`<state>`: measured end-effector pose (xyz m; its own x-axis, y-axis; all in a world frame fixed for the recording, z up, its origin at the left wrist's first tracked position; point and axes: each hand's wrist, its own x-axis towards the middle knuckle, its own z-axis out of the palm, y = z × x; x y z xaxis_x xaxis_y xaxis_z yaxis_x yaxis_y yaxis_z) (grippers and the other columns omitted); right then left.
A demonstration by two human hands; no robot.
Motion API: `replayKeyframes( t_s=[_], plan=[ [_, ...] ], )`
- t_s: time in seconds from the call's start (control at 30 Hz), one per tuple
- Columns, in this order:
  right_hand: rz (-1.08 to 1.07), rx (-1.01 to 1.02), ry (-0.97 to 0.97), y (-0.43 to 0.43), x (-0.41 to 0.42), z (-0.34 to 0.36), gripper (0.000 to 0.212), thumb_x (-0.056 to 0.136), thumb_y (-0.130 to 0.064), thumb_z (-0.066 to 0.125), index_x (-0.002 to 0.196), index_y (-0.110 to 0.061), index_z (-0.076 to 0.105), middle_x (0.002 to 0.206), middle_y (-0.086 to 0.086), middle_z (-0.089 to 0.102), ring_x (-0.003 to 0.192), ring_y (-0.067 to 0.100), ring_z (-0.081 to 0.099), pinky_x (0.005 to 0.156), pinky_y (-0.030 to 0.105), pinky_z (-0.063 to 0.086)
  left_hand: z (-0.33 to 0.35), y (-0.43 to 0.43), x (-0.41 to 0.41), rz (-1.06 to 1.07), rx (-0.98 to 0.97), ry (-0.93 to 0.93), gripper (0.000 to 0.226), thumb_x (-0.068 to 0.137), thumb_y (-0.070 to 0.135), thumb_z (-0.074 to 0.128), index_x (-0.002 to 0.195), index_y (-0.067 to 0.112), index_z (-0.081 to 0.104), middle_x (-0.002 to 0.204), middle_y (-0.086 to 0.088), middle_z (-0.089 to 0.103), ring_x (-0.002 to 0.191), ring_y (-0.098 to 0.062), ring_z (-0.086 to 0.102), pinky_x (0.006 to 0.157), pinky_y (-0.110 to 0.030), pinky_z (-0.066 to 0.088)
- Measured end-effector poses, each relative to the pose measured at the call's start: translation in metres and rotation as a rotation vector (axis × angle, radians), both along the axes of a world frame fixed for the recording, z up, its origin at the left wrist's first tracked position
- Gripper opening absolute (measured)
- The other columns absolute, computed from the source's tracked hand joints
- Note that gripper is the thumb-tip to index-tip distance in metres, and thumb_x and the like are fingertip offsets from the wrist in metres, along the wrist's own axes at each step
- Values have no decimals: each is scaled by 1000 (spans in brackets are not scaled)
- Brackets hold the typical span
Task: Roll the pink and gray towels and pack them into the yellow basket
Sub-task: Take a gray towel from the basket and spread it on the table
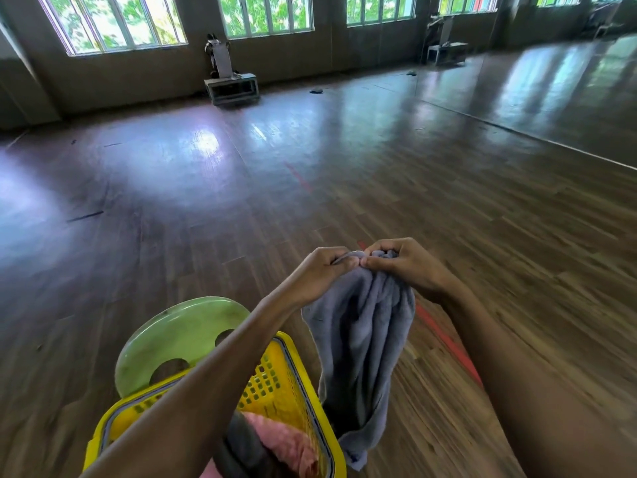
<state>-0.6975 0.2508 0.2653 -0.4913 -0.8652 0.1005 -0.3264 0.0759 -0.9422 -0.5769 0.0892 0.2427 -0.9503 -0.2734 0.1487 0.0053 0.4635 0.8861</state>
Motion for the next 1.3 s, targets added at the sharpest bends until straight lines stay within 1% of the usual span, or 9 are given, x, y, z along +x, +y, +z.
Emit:
replayKeyframes(
  t_s=[0.1, 0.17, 0.33, 0.43, 0.53, 0.67, 0.83, 1.1, 1.3],
  plan=[
    [-149, -29, 32, 5, -13, -8, 16, 88, -20, 69, 85, -4, 70, 82, 15, 70, 76, 13, 61, 74, 39, 52, -5, -4, -3, 79, -32, 26, 15, 91, 22, 59, 82, 13, 67, 75, 7, 64, 72, -9, 57, 69, -36, 48],
    [-255, -28, 27, 13, -26, -12, 19, 86, -27, 70, 81, -8, 70, 75, 5, 65, 72, 11, 56, 71, 37, 48, -7, -7, -7, 120, -53, 28, 14, 92, 21, 60, 82, 17, 69, 74, 11, 66, 73, -8, 59, 70, -38, 49],
    [-381, 14, 69, 46, -57, -10, 15, 87, -29, 69, 81, -16, 72, 84, 10, 71, 76, 12, 60, 77, 39, 52, -7, 7, -36, 186, -52, 21, 15, 89, 27, 59, 88, 21, 73, 79, 11, 71, 77, -9, 64, 74, -42, 54],
    [-428, 33, 68, 77, -69, -4, 18, 88, -29, 69, 83, -13, 72, 76, 4, 63, 73, 12, 53, 71, 32, 44, 3, 34, -64, 180, -137, 7, 14, 90, 23, 61, 80, 24, 70, 70, 16, 64, 70, -2, 57, 73, -29, 48],
    [-535, 44, 77, 116, -77, 3, 18, 88, -29, 69, 83, -12, 72, 78, 4, 64, 73, 12, 54, 73, 34, 46, 20, 68, -93, 98, -246, 36, 13, 91, 21, 63, 85, 16, 73, 78, 6, 59, 76, -8, 56, 69, -10, 36],
    [-705, 52, 99, 179, -74, 16, 19, 88, -31, 68, 82, -14, 72, 85, 8, 72, 76, 18, 65, 76, 39, 53, 44, 121, -127, -84, -281, 68, 14, 90, 20, 62, 86, 13, 73, 75, 9, 63, 77, -8, 57, 65, -5, 35],
    [-906, 63, 111, 258, -51, 31, 19, 90, -27, 66, 79, -12, 69, 72, -5, 64, 67, 7, 58, 65, 26, 47, 57, 187, -153, -276, -279, 77, 17, 91, 21, 60, 81, 13, 71, 58, 16, 55, 63, -4, 52, 63, -15, 38],
    [-1267, 171, 227, 401, -4, 47, 32, 90, -25, 66, 61, -25, 54, 56, -14, 47, 51, -3, 43, 55, 18, 34, 78, 334, -165, -559, -267, 65, 13, 89, 34, 60, 82, 31, 70, 79, 9, 69, 83, -14, 65, 74, -28, 47],
    [-1464, 177, 285, 509, 17, 59, 29, 89, -29, 68, 68, -10, 58, 60, -7, 45, 59, 6, 40, 60, 31, 31, 97, 452, -160, -681, -117, 49, 18, 91, 20, 59, 81, 15, 72, 62, -4, 68, 57, -14, 64, 62, -25, 53]
  ],
)
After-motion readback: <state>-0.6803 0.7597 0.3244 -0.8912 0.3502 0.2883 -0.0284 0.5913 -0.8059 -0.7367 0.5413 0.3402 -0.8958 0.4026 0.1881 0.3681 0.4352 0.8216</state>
